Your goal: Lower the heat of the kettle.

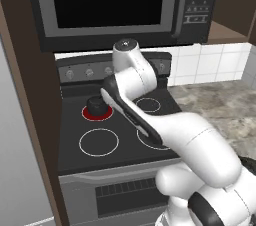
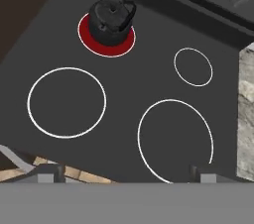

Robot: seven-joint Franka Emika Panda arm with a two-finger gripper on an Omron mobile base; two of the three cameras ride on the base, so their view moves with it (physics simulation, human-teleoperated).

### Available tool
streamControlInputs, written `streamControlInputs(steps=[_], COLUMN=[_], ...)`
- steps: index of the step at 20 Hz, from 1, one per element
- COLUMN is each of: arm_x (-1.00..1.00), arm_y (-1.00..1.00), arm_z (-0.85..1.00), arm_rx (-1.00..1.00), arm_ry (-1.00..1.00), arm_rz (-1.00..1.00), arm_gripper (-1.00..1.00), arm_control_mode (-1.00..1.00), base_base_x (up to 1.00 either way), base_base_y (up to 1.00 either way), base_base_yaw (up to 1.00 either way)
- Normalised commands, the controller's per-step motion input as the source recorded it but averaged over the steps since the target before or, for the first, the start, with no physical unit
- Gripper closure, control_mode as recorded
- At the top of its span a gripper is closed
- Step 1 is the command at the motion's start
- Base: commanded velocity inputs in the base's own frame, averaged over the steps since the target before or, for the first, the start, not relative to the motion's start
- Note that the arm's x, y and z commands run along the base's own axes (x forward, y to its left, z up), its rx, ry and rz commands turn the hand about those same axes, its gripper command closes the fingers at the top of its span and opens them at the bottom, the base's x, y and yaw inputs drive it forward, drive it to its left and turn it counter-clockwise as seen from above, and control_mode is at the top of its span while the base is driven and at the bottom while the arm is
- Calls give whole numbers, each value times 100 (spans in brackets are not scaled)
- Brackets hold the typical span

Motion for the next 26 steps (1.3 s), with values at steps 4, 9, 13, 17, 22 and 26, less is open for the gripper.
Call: streamControlInputs(steps=[4, 9, 13, 17, 22, 26], arm_x=[32, 28, 25, 21, 27, 25], arm_y=[54, 37, 3, 0, 0, -3], arm_z=[2, 0, 0, 0, -12, -24], arm_rx=[-20, -22, -7, -3, -5, -9], arm_ry=[0, 0, -14, -8, -10, -8], arm_rz=[14, 20, 28, 21, 22, 14], arm_gripper=[-100, -100, -100, -100, -100, -100], arm_control_mode=[-100, -100, -100, -100, -100, -100], base_base_x=[0, 0, 0, 0, 0, 0], base_base_y=[0, 0, 0, 0, 0, 0], base_base_yaw=[0, 0, 0, 0, 0, 0])
